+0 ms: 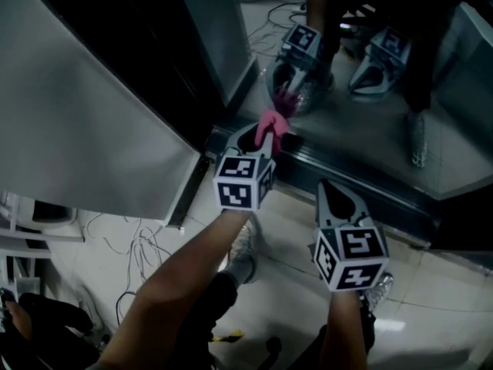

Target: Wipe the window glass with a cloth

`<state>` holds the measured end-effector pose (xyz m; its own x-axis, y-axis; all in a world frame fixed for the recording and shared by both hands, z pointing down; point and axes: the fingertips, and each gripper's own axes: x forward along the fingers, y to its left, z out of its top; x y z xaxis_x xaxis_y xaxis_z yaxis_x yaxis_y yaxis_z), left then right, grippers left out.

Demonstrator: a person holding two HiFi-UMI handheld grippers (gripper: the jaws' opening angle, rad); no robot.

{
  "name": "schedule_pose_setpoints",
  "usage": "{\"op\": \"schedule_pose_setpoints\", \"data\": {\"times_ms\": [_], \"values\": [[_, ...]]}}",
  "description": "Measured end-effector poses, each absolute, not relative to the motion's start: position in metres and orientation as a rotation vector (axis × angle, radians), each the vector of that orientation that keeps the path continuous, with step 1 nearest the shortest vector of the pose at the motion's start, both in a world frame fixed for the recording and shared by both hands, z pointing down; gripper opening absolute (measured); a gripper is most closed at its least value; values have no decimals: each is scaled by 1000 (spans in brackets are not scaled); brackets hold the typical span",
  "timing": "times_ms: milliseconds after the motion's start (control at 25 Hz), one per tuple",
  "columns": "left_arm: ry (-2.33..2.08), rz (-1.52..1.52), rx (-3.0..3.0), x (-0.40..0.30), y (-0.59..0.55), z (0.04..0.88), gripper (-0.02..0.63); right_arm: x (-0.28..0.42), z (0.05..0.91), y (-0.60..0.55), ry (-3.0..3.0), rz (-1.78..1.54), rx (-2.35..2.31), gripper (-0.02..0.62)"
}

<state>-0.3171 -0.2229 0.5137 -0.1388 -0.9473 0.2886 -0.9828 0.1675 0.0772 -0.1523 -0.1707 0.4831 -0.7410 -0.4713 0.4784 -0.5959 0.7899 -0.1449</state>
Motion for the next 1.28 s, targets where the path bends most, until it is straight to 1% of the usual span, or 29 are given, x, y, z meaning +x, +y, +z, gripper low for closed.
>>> {"op": "schedule_pose_setpoints", "data": {"times_ms": [200,440,720,960,1280], "values": [[-2212,199,1873,-325,-221,508,61,-164,484,-170,-2560,334,752,6],[-2257,184,1779,-407,-202,528,61,-230,505,-161,-2531,299,664,6],[-2321,169,1693,-445,-190,532,60,-258,509,-154,-2549,305,600,6],[-2398,148,1509,-485,-179,541,60,-268,512,-153,-2541,284,570,6],[-2425,120,1354,-509,-175,550,60,-262,514,-155,-2531,265,564,6]]}}
